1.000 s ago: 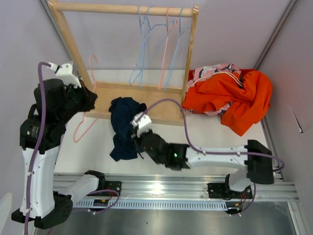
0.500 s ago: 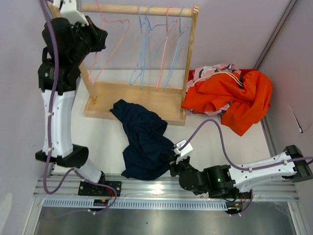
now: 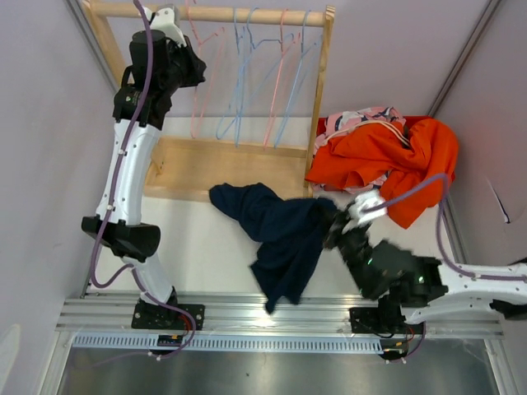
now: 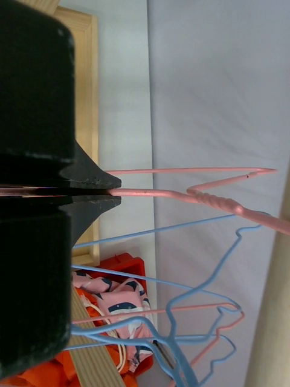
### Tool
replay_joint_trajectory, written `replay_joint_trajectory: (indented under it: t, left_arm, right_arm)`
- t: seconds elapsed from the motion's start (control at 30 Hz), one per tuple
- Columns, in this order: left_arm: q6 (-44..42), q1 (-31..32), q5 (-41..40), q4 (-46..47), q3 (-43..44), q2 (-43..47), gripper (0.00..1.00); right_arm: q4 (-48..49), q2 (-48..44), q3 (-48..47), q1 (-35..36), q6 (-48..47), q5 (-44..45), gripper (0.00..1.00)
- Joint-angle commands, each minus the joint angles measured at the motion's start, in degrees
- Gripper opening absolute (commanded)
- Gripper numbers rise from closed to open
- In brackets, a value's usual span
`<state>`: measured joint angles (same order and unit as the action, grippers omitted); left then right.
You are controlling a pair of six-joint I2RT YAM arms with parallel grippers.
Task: Remove the shorts from the hanger
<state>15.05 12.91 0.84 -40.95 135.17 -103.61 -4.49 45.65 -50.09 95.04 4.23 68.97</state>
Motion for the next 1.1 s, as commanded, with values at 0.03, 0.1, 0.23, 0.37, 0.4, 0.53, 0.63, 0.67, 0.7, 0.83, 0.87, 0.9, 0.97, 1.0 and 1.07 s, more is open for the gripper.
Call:
replay_joint_trajectory:
  t: [0.03,0.1,0.23,0.37,0.4,0.53,0.63,0.67,0.7,0.83,0.87,0.9,0.97,1.0,1.07]
  left_arm:
    - [0.5,0.3,-0.1,5.8,-6.2,4.4,0.00]
    - [0.3,0.2,-0.3,7.1,-11.0,6.9,0.04]
    - [-0.8,0.2,-0.2,8.7,-15.6,9.9,0.18]
    - [-1.4,-0.1,-0.6,8.6,-15.1,10.0,0.20]
    - [-1.3,-0.2,-0.5,8.6,-14.9,9.7,0.21]
    - [-0.7,-0.7,1.1,8.0,-14.0,8.5,0.22]
    - [-0.5,-0.7,1.4,8.1,-15.0,8.5,0.22]
    - [-0.5,-0.8,1.3,8.6,-16.4,8.7,0.22]
    - [-0.6,-1.0,1.4,8.9,-17.2,8.9,0.21]
    - [-0.4,-1.3,1.3,9.9,-18.9,9.6,0.21]
    - [-0.4,-1.3,1.3,9.9,-18.9,9.5,0.21]
    - [-0.4,-1.4,1.2,9.8,-19.1,9.5,0.21]
    - [-0.5,-1.4,1.2,10.0,-19.2,9.4,0.26]
    - [-0.5,-1.4,1.2,10.0,-19.1,9.4,0.30]
    - [-0.6,-1.4,1.2,10.1,-18.9,9.0,0.45]
  right_arm:
    - [11.4,0.6,-16.9,-18.1,-19.4,-7.0,0.00]
    - [8.0,3.9,-26.6,-28.0,-19.2,-13.1,0.00]
    - [0.1,17.4,-42.7,-59.3,-14.0,-33.7,0.00]
    - [-5.0,30.3,-58.6,-80.8,-2.8,-49.4,0.00]
    - [-4.8,32.7,-61.0,-83.5,-1.6,-51.1,0.00]
    - [-4.7,44.7,-72.1,-93.5,5.2,-57.5,0.00]
    - [-5.9,52.3,-77.8,-97.7,7.9,-59.7,0.00]
    - [-5.3,54.1,-76.5,-98.4,9.2,-60.4,0.00]
    - [-4.1,54.6,-74.7,-98.4,9.4,-61.5,0.00]
    - [1.1,55.5,-64.2,-98.2,13.1,-65.4,0.00]
    - [1.8,55.3,-61.7,-97.9,14.5,-65.8,0.00]
    - [2.9,53.9,-55.6,-96.5,14.6,-66.0,0.00]
    - [8.9,51.7,-47.6,-94.6,14.9,-64.1,0.00]
    - [10.9,49.1,-38.9,-91.7,15.4,-63.1,0.00]
    - [16.6,46.9,-30.5,-89.8,16.9,-61.5,0.00]
